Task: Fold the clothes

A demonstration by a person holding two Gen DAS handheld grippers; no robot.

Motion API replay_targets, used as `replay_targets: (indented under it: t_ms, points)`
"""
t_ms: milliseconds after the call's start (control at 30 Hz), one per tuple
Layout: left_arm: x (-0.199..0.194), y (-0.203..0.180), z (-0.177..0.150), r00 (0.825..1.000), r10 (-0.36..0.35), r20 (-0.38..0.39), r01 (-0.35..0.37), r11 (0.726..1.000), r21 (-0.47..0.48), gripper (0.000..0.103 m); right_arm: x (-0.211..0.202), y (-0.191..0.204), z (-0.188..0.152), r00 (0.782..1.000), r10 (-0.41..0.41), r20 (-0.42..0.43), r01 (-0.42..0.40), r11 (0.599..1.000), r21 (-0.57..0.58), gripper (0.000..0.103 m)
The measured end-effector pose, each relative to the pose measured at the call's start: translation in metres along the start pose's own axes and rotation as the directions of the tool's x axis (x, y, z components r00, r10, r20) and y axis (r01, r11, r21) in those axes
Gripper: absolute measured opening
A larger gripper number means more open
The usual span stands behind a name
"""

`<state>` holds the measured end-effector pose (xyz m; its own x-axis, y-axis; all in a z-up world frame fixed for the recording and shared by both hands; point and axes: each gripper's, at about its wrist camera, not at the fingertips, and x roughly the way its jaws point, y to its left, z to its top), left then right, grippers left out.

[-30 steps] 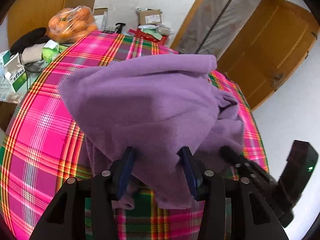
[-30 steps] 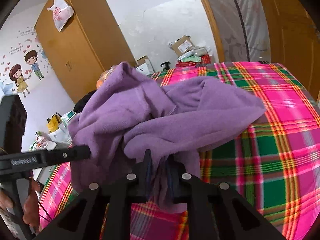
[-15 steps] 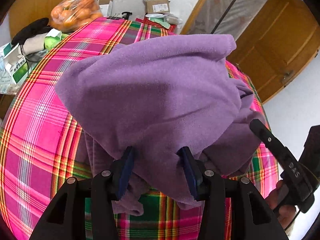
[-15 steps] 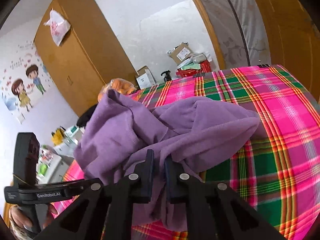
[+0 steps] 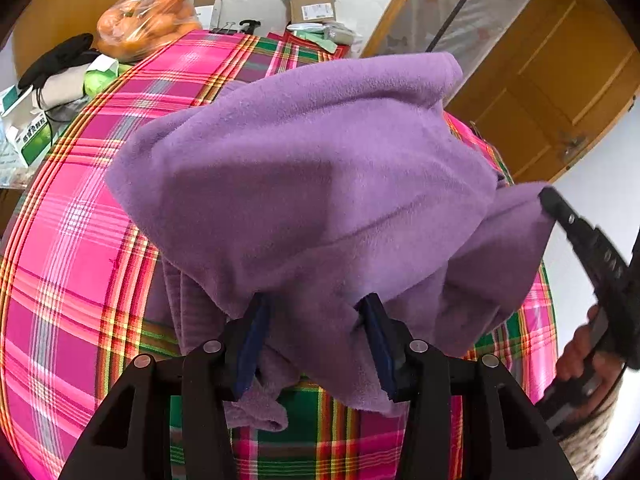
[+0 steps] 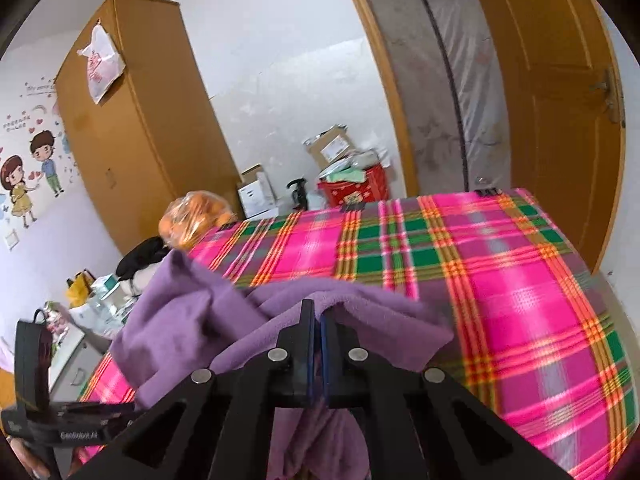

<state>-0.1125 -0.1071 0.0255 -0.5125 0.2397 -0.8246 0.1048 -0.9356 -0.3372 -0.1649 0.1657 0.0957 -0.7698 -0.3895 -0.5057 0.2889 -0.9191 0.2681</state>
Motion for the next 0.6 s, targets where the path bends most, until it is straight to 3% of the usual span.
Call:
replay_targets:
  t_ms: [233, 433, 600]
  points:
    - [0.006, 0.002, 0.001, 1.0, 0.001, -0.01, -0.001, 1.0, -0.004, 0.05, -0.001, -0.021, 0.025, 0.991, -0.1, 0.084, 0.1, 0.995, 0.008, 0.002]
    - [0.007, 0.002, 0.003, 1.0, 0.001, -0.01, -0.001, 1.0, -0.011, 0.05, -0.012, -0.058, 0.037, 0.962, -0.23, 0.148, 0.216, 0.971, 0.105, 0.002]
    - [0.007, 0.002, 0.004, 1.0, -0.004, -0.009, 0.004, 1.0, -0.019, 0.05, -0.003, -0.088, 0.036, 0.945, -0.307, 0.109, 0.288, 0.944, 0.16, 0.002]
